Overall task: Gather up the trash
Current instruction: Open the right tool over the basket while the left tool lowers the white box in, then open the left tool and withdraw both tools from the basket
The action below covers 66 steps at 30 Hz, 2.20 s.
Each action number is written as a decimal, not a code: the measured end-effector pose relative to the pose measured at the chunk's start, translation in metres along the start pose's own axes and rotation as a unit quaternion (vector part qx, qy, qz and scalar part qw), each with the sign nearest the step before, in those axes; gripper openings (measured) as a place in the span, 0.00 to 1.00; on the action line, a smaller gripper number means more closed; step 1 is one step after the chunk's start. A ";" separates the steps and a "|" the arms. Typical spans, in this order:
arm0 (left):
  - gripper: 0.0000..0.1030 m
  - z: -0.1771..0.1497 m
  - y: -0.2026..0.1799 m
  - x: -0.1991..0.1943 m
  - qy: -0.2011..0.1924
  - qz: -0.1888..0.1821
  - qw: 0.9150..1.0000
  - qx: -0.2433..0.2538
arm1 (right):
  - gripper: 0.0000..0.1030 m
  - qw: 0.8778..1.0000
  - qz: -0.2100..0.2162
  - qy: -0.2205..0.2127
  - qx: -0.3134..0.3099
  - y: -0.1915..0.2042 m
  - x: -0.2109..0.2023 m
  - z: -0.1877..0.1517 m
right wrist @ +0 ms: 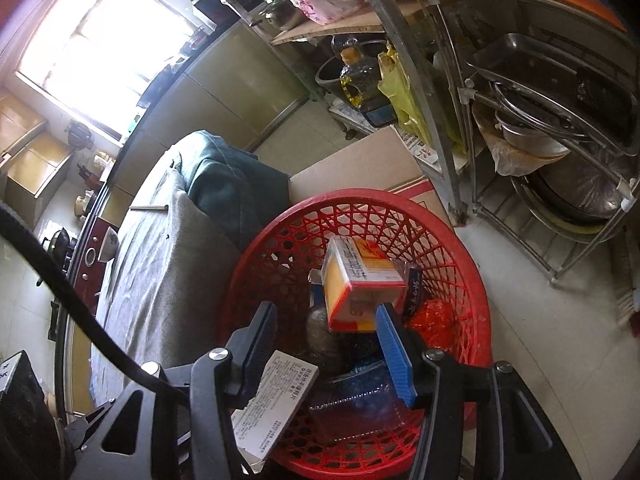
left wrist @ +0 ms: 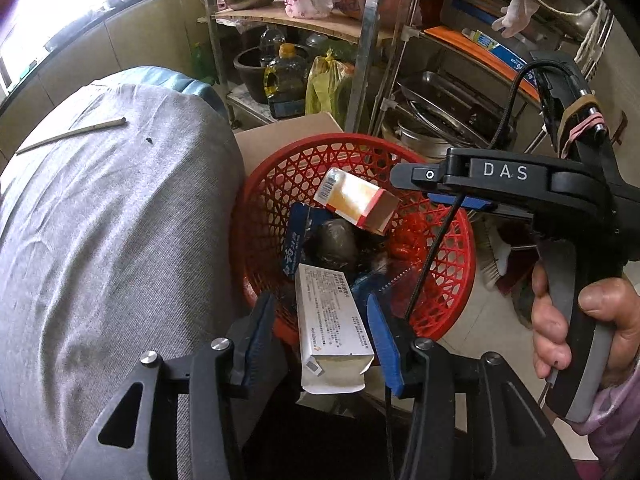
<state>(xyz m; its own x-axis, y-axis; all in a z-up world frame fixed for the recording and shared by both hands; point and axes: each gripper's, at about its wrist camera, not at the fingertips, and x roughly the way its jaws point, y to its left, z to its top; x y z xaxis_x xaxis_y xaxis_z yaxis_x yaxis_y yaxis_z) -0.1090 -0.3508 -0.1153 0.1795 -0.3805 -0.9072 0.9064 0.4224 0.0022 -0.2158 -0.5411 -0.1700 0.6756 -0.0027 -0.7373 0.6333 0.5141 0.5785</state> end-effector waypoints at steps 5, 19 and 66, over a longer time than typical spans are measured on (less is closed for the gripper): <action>0.58 0.000 0.000 -0.002 -0.004 0.006 1.000 0.001 | 0.55 1.000 0.000 0.001 -0.001 0.002 0.001 0.000; 0.73 0.004 -0.006 -0.024 -0.039 0.037 0.998 0.022 | 0.56 1.000 -0.006 -0.005 -0.007 0.008 -0.003 0.004; 0.74 0.003 -0.041 -0.115 -0.160 0.000 0.983 0.090 | 0.60 0.988 -0.049 -0.120 -0.089 0.039 -0.064 0.012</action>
<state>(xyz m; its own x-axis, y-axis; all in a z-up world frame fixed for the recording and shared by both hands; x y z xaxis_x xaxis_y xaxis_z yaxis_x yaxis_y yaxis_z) -0.1660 -0.3269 -0.0101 0.2638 -0.6321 -0.7286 0.9543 0.2813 0.1014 -0.2302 -0.5313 -0.0963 0.6980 -0.2517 -0.6704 0.6380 0.6437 0.4227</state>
